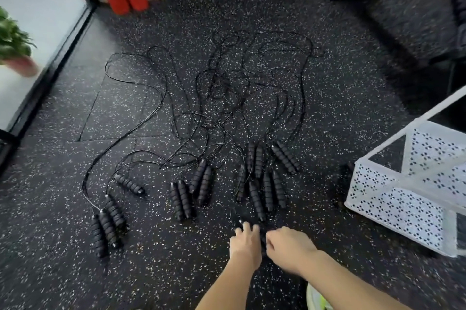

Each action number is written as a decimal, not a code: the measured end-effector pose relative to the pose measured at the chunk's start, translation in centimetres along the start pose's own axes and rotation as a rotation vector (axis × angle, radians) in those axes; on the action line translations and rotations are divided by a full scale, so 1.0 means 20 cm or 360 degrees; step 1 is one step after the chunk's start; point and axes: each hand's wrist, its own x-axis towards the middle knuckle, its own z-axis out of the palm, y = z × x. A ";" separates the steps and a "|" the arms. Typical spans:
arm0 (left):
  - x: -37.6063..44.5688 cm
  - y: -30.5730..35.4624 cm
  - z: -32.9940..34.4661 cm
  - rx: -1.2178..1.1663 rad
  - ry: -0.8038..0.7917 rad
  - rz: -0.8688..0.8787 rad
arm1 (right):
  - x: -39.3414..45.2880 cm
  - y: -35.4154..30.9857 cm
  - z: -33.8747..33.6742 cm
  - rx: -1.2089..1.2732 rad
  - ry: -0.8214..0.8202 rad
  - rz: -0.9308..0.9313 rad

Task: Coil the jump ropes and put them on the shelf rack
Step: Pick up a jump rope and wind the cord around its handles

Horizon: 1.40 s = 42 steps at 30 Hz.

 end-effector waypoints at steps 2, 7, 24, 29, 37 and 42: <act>0.02 0.00 0.02 0.0050 0.0001 0.0027 | 0.00 0.01 0.02 0.0030 -0.0018 0.0018; 0.10 -0.04 0.09 0.0276 0.0039 0.0174 | 0.00 0.03 0.06 0.0100 -0.0105 0.0054; 0.34 -0.09 0.28 0.0756 0.0129 0.0446 | 0.05 0.15 0.12 0.0091 -0.0120 0.0035; 0.36 -0.16 0.25 0.0752 0.0145 0.0368 | 0.12 0.14 0.13 -0.0027 -0.0077 0.0030; 0.37 -0.22 0.18 0.0809 0.0219 0.0522 | 0.28 0.08 -0.05 0.0002 0.0090 0.0059; 0.28 -0.22 -0.07 0.0647 0.0417 0.0632 | 0.24 0.07 -0.12 -0.0018 0.0071 0.0111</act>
